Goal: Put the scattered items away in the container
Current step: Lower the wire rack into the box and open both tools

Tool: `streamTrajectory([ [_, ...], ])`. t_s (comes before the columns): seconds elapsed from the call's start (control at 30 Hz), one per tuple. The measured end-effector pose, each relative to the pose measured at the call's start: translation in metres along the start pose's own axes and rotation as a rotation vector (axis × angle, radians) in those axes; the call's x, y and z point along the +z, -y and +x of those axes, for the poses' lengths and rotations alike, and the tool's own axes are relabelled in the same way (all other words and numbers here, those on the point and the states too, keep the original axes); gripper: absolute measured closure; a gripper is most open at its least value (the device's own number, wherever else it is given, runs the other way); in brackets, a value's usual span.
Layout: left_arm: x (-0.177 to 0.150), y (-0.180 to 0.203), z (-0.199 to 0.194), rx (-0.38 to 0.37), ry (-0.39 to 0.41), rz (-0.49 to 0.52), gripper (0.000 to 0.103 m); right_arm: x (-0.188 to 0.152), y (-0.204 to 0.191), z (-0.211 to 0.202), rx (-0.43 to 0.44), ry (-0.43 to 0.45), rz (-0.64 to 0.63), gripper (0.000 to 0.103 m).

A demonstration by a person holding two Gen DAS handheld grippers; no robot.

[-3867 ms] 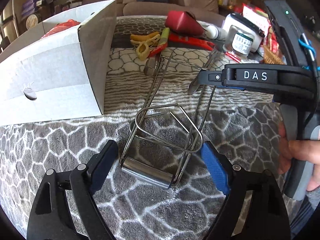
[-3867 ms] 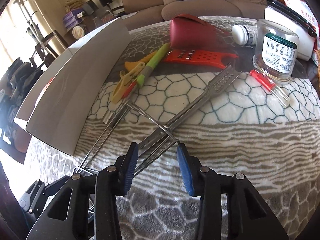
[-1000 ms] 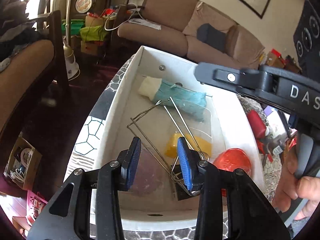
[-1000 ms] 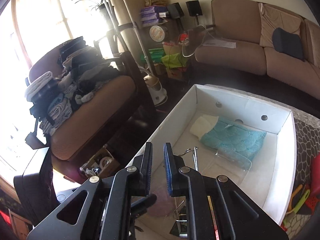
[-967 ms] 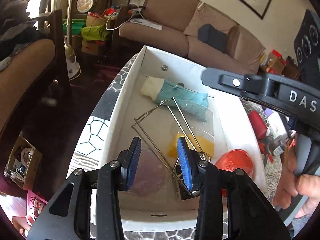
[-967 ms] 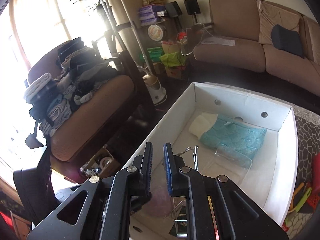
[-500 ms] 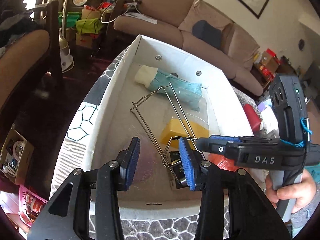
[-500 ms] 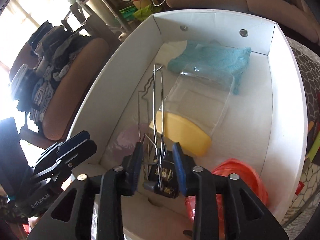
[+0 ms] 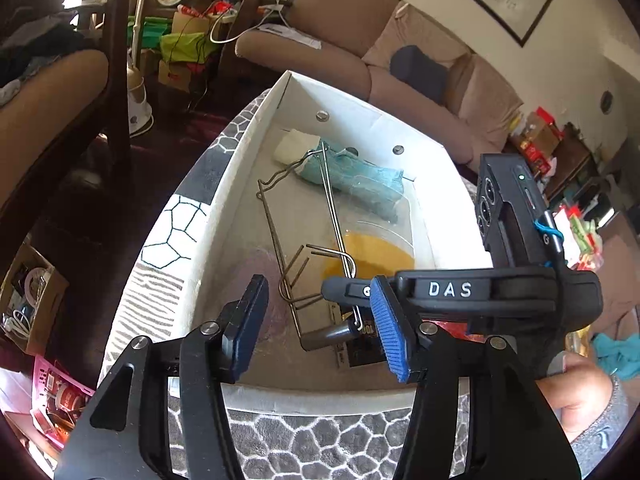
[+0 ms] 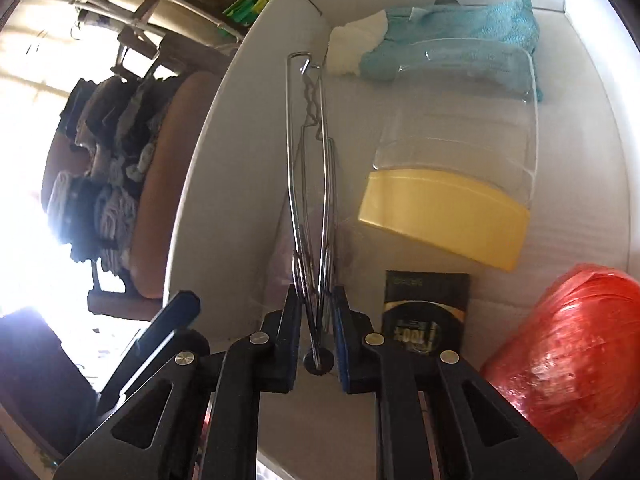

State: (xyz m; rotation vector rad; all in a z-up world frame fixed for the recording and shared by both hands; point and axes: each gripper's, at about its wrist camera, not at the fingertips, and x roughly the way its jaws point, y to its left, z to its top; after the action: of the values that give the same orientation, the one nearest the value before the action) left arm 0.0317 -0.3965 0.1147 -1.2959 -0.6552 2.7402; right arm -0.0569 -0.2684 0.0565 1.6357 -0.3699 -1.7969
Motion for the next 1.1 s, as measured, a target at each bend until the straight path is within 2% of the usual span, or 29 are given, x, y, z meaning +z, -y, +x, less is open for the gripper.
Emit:
streamTrajectory([
  [0.1,0.001,-0.008,-0.003,0.005,0.002,-0.024,0.053,0.007,0.0,0.01,0.049,0.011,0.073,0.089],
  [0.2,0.001,-0.014,-0.009,0.004,0.013,-0.043,0.051,0.017,0.009,0.013,0.165,0.042,0.2,0.089],
  [0.27,0.0,-0.016,-0.012,0.007,0.016,-0.04,0.05,0.023,0.009,0.013,0.15,0.049,0.227,0.084],
  [0.3,-0.001,-0.016,-0.013,0.008,0.016,-0.037,0.049,0.025,0.008,0.017,0.147,0.022,0.223,0.081],
  [0.37,-0.002,-0.015,-0.014,0.015,0.013,-0.026,0.047,0.025,0.005,0.012,0.02,0.017,0.177,0.071],
  [0.4,-0.003,-0.014,-0.014,0.02,0.01,-0.017,0.044,0.024,0.001,0.004,-0.036,0.041,0.135,0.061],
  [0.5,-0.008,-0.006,-0.012,0.043,0.005,0.014,0.039,0.018,0.002,-0.023,-0.036,0.087,0.076,0.053],
  [0.53,-0.009,-0.003,-0.011,0.051,0.005,0.022,0.03,0.016,0.005,-0.034,-0.048,0.107,0.071,0.048],
  [0.6,-0.01,0.006,-0.011,0.045,0.008,0.035,0.014,0.011,0.011,-0.052,-0.068,0.144,0.055,0.045],
  [0.67,-0.011,0.015,-0.012,0.061,0.014,0.058,0.013,0.006,0.016,-0.068,-0.063,0.172,0.046,0.044],
  [0.73,-0.012,0.025,-0.013,0.088,0.012,0.087,0.013,0.002,0.018,-0.076,-0.084,0.19,0.039,0.03],
  [0.87,-0.012,0.038,-0.02,0.105,0.012,0.111,0.012,-0.013,0.018,-0.087,-0.109,0.196,-0.001,0.026],
  [0.93,-0.012,0.043,-0.027,0.105,0.021,0.114,0.004,-0.016,0.012,-0.09,-0.12,0.198,-0.03,0.023],
  [1.1,-0.013,0.055,-0.047,0.109,0.039,0.13,0.004,-0.033,-0.003,-0.102,-0.136,0.205,-0.099,0.021],
])
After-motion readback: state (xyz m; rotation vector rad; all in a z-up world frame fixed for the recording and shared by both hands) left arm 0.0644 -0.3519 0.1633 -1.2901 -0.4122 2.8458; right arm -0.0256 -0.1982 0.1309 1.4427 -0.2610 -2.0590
